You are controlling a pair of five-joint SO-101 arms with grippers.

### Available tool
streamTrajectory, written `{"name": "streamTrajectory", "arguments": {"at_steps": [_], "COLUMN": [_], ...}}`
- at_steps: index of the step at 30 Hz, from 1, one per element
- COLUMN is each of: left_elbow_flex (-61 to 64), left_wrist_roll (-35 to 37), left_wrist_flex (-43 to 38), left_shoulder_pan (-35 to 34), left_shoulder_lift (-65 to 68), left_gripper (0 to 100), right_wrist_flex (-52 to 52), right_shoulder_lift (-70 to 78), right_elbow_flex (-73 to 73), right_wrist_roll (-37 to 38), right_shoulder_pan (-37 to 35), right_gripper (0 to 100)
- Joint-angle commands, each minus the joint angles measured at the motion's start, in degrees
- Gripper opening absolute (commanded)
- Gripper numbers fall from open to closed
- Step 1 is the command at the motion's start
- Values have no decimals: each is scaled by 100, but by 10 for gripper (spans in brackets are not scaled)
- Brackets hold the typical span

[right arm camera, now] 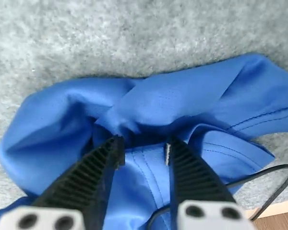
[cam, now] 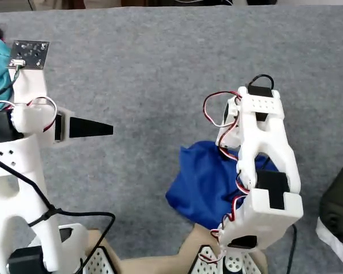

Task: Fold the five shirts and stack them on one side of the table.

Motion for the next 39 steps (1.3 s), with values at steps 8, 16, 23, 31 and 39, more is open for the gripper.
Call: {"name": "streamTrajectory", "arguments": {"at_steps": [8,16,23,31,39], "left_elbow_flex": [9,9,9,18,167], "left_wrist_roll": [-26,-26,-26,0,9], "left_wrist_flex": [62,62,62,62,53], "left_shoulder_pan": [-18,-18,-18,79,1714], "left_shoulder_lift": [-136,-163,-163,-163,-119], "left_gripper": [549,549,549,549,549], "right_wrist_flex": [-53,88,149,-932,-3033], "right_shoulder_lift": [-48,-708,-2026,-2431,-2211], "right_elbow_flex": [4,-347,-1657,-3512,-3732], "right_wrist_roll": [730,703,396,-167,220], "right_shoulder_pan": [-31,-40,22,681,1385], "right_gripper": [5,5,5,5,5]}}
